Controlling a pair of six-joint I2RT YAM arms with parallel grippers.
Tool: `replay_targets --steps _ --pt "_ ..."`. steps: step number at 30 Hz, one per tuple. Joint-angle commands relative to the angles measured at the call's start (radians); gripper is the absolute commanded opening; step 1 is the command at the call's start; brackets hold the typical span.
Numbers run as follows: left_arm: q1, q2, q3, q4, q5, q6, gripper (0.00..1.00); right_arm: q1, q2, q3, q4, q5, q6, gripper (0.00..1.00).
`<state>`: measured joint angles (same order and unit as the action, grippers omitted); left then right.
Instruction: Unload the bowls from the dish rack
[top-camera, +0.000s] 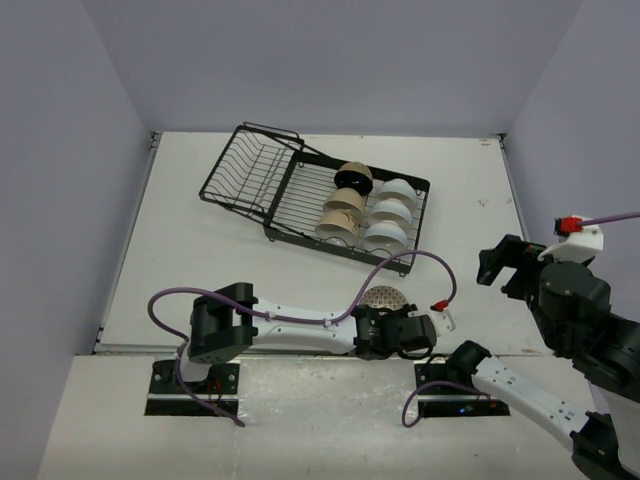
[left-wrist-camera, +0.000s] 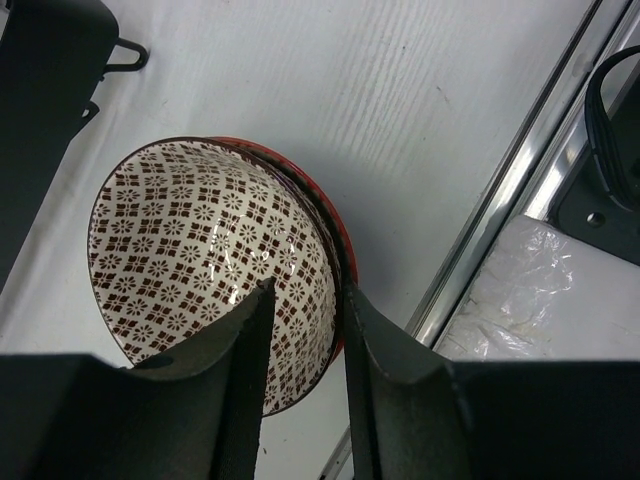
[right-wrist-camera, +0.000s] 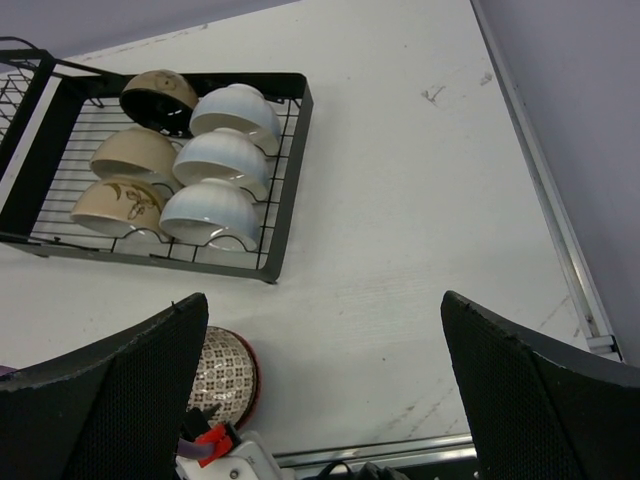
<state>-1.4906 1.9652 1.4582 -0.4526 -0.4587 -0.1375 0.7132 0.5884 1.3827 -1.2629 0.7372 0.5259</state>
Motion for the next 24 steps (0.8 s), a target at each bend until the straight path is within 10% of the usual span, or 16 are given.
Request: replay_targets --steps 1,11,16,24 --pt "0.004 -0.045 0.048 -0.018 -0.006 -0.016 0.35 0.002 -0.001 -0.008 0.026 -0.013 -0.013 0.99" --pt "0.003 -0.072 0.068 -0.044 0.020 -0.034 0.59 -0.001 0.004 -0.010 0.039 -0.021 -0.026 0.99" --pt "0.004 -0.132 0.080 -0.055 0.020 -0.047 0.99 0.000 0.025 -0.013 0.045 -0.030 -0.027 0.99" --pt "0.076 -0.306 0.113 -0.106 -0.127 -0.177 1.00 0.000 0.065 -0.005 0.072 -0.036 -0.033 0.99"
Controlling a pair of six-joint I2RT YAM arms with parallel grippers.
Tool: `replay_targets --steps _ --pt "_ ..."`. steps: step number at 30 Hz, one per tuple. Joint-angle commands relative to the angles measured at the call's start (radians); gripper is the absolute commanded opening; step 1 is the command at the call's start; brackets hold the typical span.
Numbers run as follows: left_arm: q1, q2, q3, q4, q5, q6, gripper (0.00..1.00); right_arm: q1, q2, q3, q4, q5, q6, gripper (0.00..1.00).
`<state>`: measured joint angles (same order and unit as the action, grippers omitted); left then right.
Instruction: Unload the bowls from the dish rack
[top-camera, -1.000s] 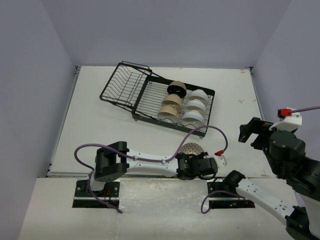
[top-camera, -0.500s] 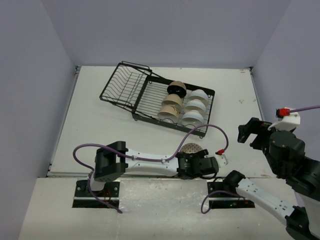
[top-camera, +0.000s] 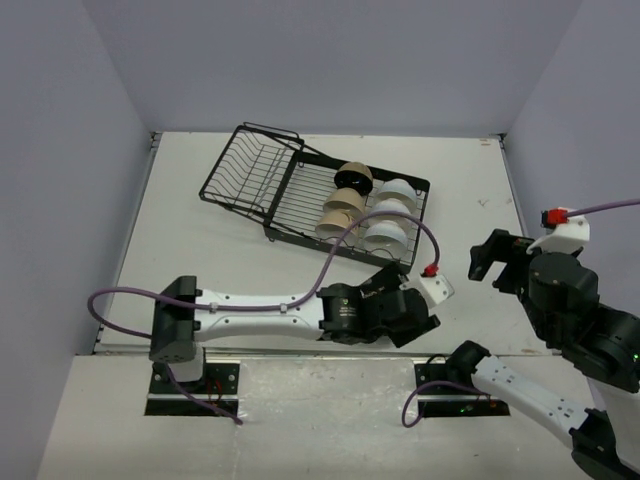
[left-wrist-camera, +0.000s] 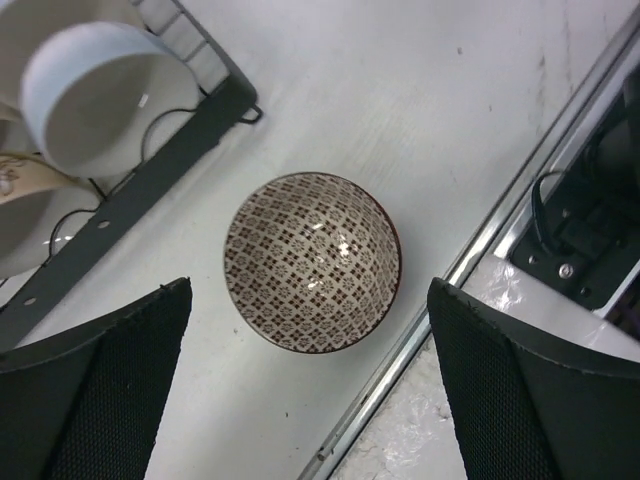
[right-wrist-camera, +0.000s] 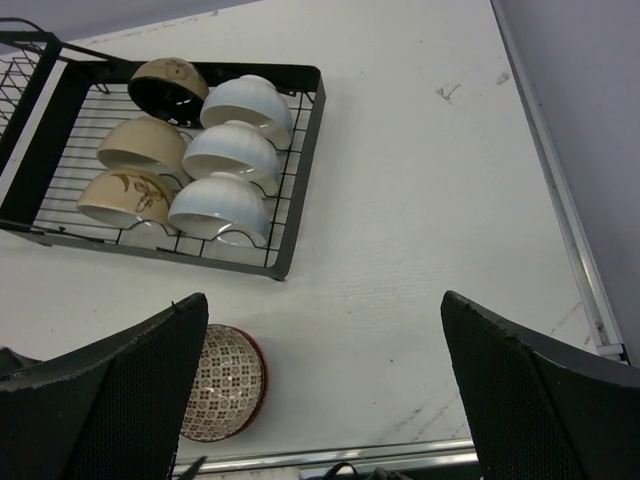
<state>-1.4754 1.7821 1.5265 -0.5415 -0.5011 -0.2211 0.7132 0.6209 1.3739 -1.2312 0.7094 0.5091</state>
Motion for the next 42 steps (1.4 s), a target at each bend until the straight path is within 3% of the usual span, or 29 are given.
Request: replay_targets --steps 1,5,9,15,20,26,37,42 --pt "0.087 -0.144 0.028 -0.012 -0.094 -0.118 1.00 0.000 0.040 0.005 0.044 -0.008 -0.017 0.99" --pt "0.277 -0.262 -0.063 0.035 -0.062 -0.297 1.00 0.000 0.063 0.004 0.062 0.001 -0.015 0.99" --pt "0.501 -0.375 -0.190 0.182 0.126 -0.495 1.00 0.000 0.086 -0.018 0.084 -0.010 -0.014 0.99" --pt "0.719 -0.457 -0.439 0.423 0.330 -0.824 1.00 -0.003 0.085 -0.106 0.185 0.024 -0.015 0.99" --pt "0.751 -0.452 -0.554 0.528 0.351 -1.055 1.00 -0.009 0.128 -0.226 0.355 0.028 -0.033 0.99" --pt "0.748 -0.458 -0.686 0.699 0.274 -1.314 1.00 -0.075 0.183 -0.314 0.458 0.084 -0.043 0.99" --pt "0.724 -0.254 -0.735 1.020 0.220 -1.420 0.96 -0.098 0.083 -0.365 0.536 0.021 -0.076 0.99" --pt "0.711 -0.224 -0.732 1.023 0.167 -1.440 0.90 -0.098 0.019 -0.366 0.533 0.006 -0.103 0.99"
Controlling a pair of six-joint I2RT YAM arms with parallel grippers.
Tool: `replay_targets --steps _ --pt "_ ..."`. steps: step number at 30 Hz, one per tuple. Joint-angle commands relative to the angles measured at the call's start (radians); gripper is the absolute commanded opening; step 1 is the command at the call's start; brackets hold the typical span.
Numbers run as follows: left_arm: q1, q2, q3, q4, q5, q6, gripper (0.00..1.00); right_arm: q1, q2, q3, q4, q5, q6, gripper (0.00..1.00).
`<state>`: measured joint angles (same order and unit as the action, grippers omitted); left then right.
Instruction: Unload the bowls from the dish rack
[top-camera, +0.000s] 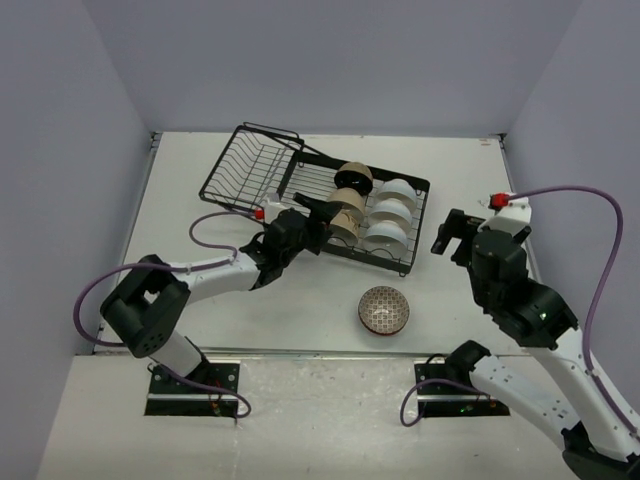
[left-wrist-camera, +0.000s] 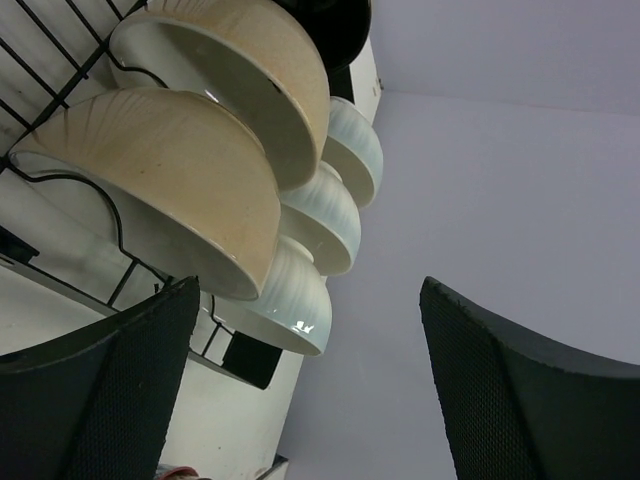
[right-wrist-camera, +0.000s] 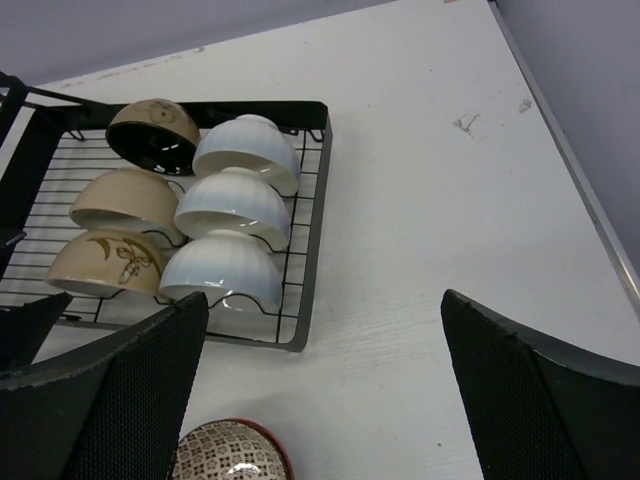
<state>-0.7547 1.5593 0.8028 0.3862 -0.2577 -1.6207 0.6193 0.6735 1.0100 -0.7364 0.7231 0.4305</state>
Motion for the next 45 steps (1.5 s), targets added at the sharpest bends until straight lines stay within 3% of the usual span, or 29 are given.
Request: replay_targets --steps 1,8,9,15,21,29,33,39,45 --pt "-0.009 0.001 -0.010 0.100 -0.083 -0.041 0.89 -0.006 -0.044 -0.001 0.038 -0.014 -0.024 0.99" --pt "-0.009 0.079 -0.033 0.218 -0.086 -0.077 0.77 -0.006 -0.068 0.018 0.029 -0.040 -0.039 0.99" --pt "-0.009 0.094 -0.040 0.229 -0.084 -0.082 0.71 -0.004 -0.071 0.019 0.029 -0.040 -0.041 0.99" --pt "-0.011 0.114 -0.042 0.241 -0.090 -0.088 0.68 -0.004 -0.077 0.030 0.028 -0.040 -0.053 0.99" --pt "-0.011 0.166 -0.031 0.283 -0.104 -0.110 0.57 -0.006 -0.063 0.030 0.029 -0.056 -0.061 0.99" --pt "-0.011 0.257 -0.031 0.431 -0.103 -0.110 0.34 -0.006 -0.068 0.022 0.028 -0.060 -0.073 0.99" --pt "-0.012 0.271 -0.025 0.442 -0.100 -0.111 0.17 -0.004 -0.063 0.021 0.029 -0.071 -0.079 0.99" --pt "-0.014 0.280 -0.040 0.480 -0.104 -0.113 0.03 -0.006 -0.060 0.016 0.032 -0.080 -0.084 0.99" --pt "-0.015 0.301 -0.047 0.531 -0.091 -0.116 0.00 -0.006 -0.069 0.013 0.037 -0.083 -0.090 0.99"
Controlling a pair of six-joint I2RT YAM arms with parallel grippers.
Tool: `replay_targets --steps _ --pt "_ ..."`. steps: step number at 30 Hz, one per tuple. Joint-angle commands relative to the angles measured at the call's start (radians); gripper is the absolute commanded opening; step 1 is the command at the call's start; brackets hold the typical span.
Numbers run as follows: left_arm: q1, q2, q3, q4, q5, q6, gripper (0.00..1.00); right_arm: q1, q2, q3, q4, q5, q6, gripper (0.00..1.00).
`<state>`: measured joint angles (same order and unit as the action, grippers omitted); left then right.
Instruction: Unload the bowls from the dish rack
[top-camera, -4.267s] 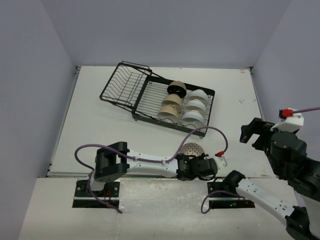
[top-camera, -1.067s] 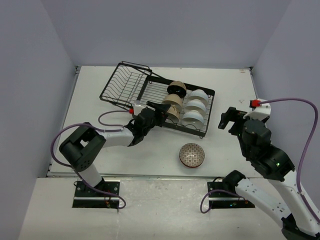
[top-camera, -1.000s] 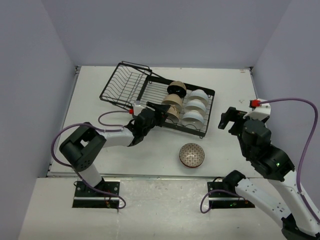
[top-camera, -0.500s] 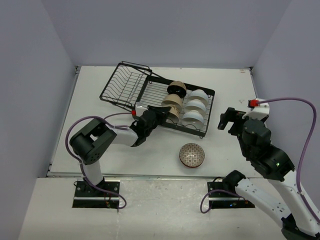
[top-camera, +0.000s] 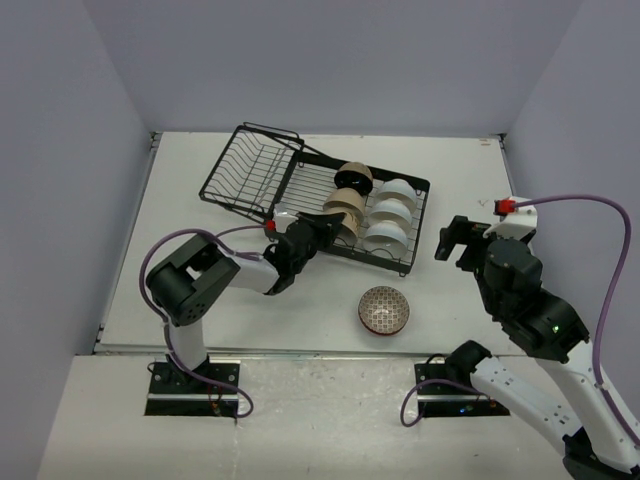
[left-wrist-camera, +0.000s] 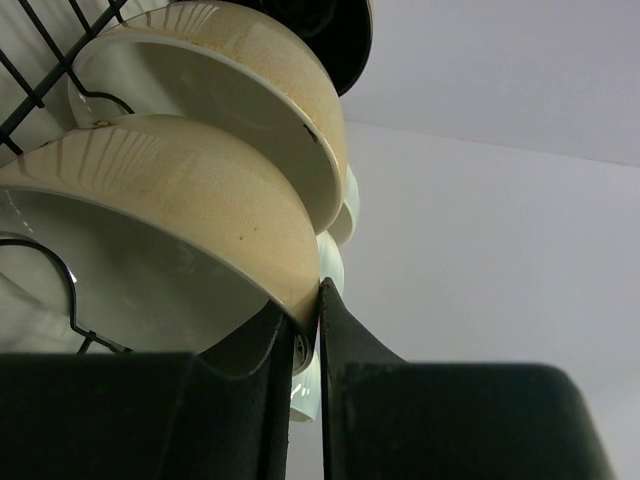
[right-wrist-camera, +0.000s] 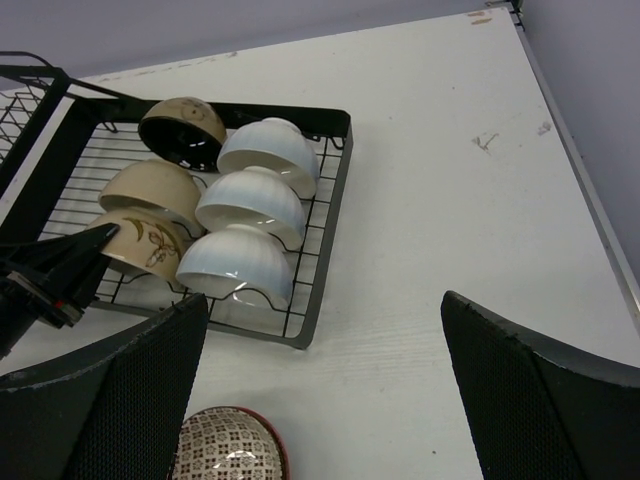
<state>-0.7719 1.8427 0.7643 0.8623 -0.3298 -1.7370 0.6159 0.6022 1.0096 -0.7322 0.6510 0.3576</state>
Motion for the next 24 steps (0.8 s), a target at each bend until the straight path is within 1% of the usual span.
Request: replay_targets --steps 1,4,5,7,8,10,13,16,21,24 --pt "0.000 0.018 -0.013 0.066 -0.020 0.004 0.00 -0.001 0.004 0.012 0.033 -0.011 -0.017 0.99" --pt "-0.006 0.016 -0.026 0.128 -0.031 0.025 0.00 -0.001 0.004 0.011 0.036 -0.016 -0.020 0.99" --pt "-0.012 0.015 -0.033 0.183 -0.034 0.045 0.00 -0.002 0.005 0.011 0.034 -0.016 -0.020 0.99" --pt "-0.017 0.015 -0.045 0.236 -0.044 0.059 0.00 -0.001 0.007 0.009 0.036 -0.017 -0.022 0.99" --pt "-0.017 0.016 -0.051 0.306 -0.048 0.083 0.00 -0.002 0.008 0.009 0.036 -0.017 -0.022 0.99" --pt "-0.020 0.032 -0.062 0.377 -0.048 0.099 0.00 -0.002 0.005 0.007 0.036 -0.022 -0.025 0.99" --pt "-0.020 0.065 -0.062 0.535 -0.041 0.135 0.00 -0.002 0.005 0.007 0.034 -0.027 -0.029 0.99" --pt "-0.020 0.099 -0.046 0.621 -0.025 0.171 0.00 -0.002 0.007 0.007 0.036 -0.036 -0.032 0.99" --pt "-0.026 0.075 -0.026 0.618 -0.015 0.254 0.00 -0.002 0.013 0.006 0.036 -0.044 -0.035 0.99" --pt "-0.027 0.049 -0.034 0.615 -0.017 0.263 0.00 -0.001 0.014 0.006 0.034 -0.050 -0.037 0.99"
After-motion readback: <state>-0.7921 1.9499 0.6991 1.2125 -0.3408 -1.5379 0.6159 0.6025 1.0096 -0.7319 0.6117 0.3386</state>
